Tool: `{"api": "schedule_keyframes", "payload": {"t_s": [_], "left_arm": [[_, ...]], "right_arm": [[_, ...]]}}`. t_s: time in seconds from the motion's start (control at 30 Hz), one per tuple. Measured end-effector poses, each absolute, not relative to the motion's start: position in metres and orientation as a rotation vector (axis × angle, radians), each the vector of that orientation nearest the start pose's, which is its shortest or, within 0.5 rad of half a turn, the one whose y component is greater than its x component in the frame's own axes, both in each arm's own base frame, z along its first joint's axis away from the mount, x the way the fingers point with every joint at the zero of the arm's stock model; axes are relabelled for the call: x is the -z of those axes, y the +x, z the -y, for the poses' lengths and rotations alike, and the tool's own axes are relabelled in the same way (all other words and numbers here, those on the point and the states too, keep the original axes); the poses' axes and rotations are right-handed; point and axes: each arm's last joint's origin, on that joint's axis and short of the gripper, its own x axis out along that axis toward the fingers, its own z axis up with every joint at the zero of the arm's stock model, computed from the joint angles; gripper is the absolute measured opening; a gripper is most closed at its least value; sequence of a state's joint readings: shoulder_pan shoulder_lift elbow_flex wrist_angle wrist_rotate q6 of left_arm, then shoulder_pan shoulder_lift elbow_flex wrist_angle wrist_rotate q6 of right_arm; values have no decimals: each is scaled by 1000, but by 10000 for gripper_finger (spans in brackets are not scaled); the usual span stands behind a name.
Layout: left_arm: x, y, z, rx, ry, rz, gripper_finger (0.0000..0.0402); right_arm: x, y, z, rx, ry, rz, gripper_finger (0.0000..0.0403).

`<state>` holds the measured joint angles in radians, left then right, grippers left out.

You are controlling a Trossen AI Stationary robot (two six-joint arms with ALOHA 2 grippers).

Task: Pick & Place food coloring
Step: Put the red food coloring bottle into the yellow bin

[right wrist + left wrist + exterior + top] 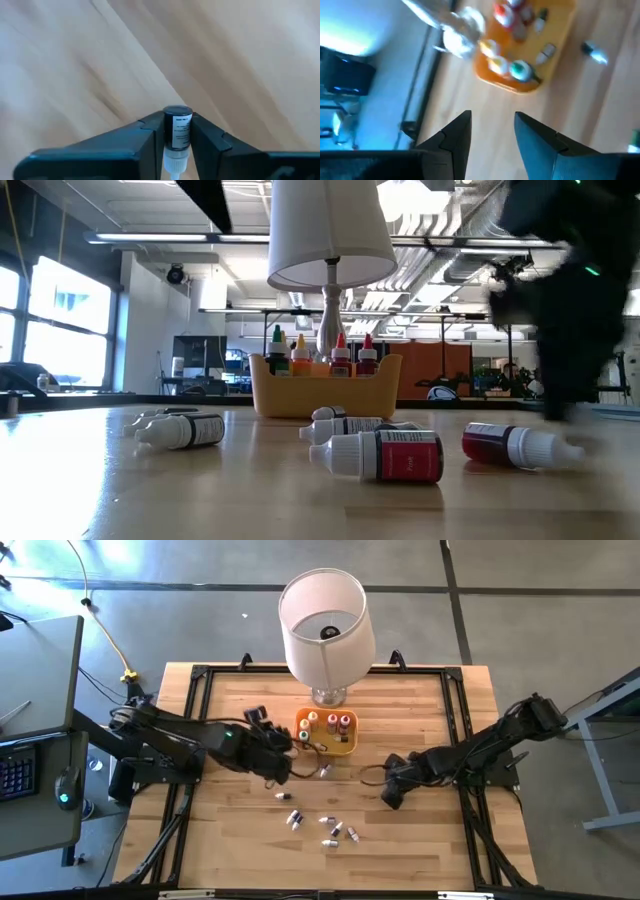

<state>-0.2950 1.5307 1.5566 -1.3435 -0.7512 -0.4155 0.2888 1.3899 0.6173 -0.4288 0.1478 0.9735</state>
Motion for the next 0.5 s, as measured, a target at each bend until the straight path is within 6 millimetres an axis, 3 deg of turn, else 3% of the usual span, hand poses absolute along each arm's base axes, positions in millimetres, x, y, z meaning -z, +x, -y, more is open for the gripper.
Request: {"api": "schedule_keyframes", "payload": {"t_s": [0.17,0.27,0.4,0.5], "left_arm": [[-395,252,52,-655,296,-900,145],[-412,241,49,-645,279,-858,145],[-420,228,47,-594,236,-869,145],[-418,222,46,-574,204,-896,145]], "right_arm": [[-179,270,-44,392,455,-734,69],[-216,302,-31,410,258,-513,69],[-230,333,-10,477,19,-514,68],[-216,354,3,453,18,-606,78]]}}
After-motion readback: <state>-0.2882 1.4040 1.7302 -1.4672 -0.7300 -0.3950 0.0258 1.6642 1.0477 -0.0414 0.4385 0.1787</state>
